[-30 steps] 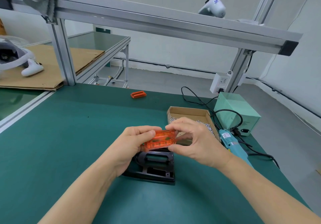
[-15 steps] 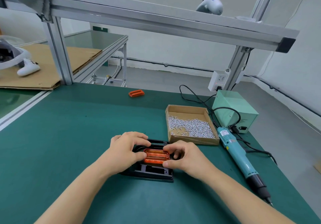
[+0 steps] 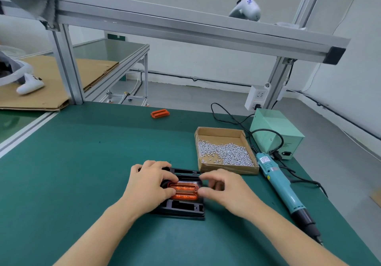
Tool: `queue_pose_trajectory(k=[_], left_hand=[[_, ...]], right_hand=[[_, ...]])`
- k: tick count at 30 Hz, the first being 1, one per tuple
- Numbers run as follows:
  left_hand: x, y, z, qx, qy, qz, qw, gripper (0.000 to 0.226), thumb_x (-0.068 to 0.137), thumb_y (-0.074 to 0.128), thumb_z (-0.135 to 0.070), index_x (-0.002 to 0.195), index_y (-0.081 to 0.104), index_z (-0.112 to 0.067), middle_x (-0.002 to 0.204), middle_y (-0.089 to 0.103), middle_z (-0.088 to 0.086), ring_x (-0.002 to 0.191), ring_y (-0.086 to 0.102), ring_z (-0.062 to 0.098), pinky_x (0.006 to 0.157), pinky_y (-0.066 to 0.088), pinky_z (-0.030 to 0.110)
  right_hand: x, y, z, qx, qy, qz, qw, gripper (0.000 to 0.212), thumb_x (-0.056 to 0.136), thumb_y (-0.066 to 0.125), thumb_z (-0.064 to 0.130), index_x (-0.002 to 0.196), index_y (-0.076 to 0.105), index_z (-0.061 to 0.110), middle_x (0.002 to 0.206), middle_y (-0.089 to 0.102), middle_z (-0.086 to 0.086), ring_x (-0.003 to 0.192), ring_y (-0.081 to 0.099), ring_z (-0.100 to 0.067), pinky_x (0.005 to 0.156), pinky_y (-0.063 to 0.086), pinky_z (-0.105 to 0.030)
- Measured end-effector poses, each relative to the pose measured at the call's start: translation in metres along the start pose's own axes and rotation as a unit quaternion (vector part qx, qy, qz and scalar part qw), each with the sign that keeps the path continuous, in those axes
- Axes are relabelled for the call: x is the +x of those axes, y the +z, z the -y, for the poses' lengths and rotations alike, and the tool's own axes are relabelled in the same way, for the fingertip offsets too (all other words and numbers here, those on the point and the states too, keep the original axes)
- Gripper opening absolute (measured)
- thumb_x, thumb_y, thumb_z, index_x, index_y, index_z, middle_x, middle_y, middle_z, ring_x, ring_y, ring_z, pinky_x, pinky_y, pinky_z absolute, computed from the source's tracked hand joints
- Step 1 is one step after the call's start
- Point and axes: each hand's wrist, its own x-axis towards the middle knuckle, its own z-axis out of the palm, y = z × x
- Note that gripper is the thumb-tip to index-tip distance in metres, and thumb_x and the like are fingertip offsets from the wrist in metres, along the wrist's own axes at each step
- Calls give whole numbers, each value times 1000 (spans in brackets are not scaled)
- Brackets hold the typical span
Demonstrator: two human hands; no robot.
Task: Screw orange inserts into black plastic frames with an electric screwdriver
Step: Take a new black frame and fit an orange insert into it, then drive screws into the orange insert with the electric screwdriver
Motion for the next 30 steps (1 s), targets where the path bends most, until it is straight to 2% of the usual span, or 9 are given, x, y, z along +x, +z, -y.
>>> queue_pose_trajectory(k=[2,5,7,11,14,17,20,23,30], left_hand=[[-1,3,0,7,-3,-15,1000,25,83,61,-48,108,63,-48,140,39,-25,129,27,4,102,12,30],[-3,6,-2,13,-10,-13,1000,24,83,61,-49,107,63,-48,138,40,-25,129,26,5,99,11,31],[-2,6,-6,9,-14,-10,1000,23,82,62,-48,105,64,-48,137,41,-25,130,24,5,99,11,32],[9,-1,-20,-88,-10,-79,993,11,82,67,-39,92,66,-44,123,50,-23,125,31,4,97,13,27],[31,-2,-36,-110,5,-98,989,9,85,64,-32,92,67,-37,116,56,-20,121,37,6,93,15,25],[58,3,-54,-92,14,-83,992,11,89,60,-32,96,68,-34,116,60,-14,119,42,12,97,21,31],[84,10,-68,-51,9,-59,997,16,92,57,-31,101,70,-33,114,62,-9,116,44,17,96,25,35],[101,20,-77,3,-6,-36,999,16,90,60,-32,100,71,-34,107,65,-7,111,44,18,91,25,34],[115,34,-84,89,-23,-37,995,13,84,66,-39,91,75,-33,99,65,-4,106,43,17,94,25,37]], right_hand=[[-7,-18,-9,-35,17,-86,996,35,81,73,42,114,67,33,89,58,14,74,51,-1,74,44,-20],[-20,-56,-32,-211,120,-153,958,50,86,65,42,133,52,31,111,52,6,103,51,-13,83,42,-29],[-29,-76,-49,-306,218,-131,918,64,87,60,50,143,37,30,122,45,0,117,44,-20,84,42,-33],[-37,-89,-70,-312,322,-50,892,75,85,57,61,146,27,29,123,47,-2,111,52,-22,76,42,-30],[-36,-90,-71,-257,323,-40,910,56,85,61,48,131,41,22,100,56,2,91,58,-20,66,43,-29],[-37,-95,-71,-190,317,-62,927,42,82,65,38,117,48,23,93,60,1,83,60,-19,62,43,-29],[-43,-100,-70,11,320,-111,941,30,84,67,26,111,56,20,85,63,-2,69,61,-17,56,45,-27],[-46,-106,-63,244,313,-124,910,24,83,67,13,107,60,14,68,61,-6,54,57,-17,49,48,-27],[-37,-109,-31,452,212,-120,858,26,81,60,-7,101,57,9,56,49,-3,44,46,-12,40,43,-25]])
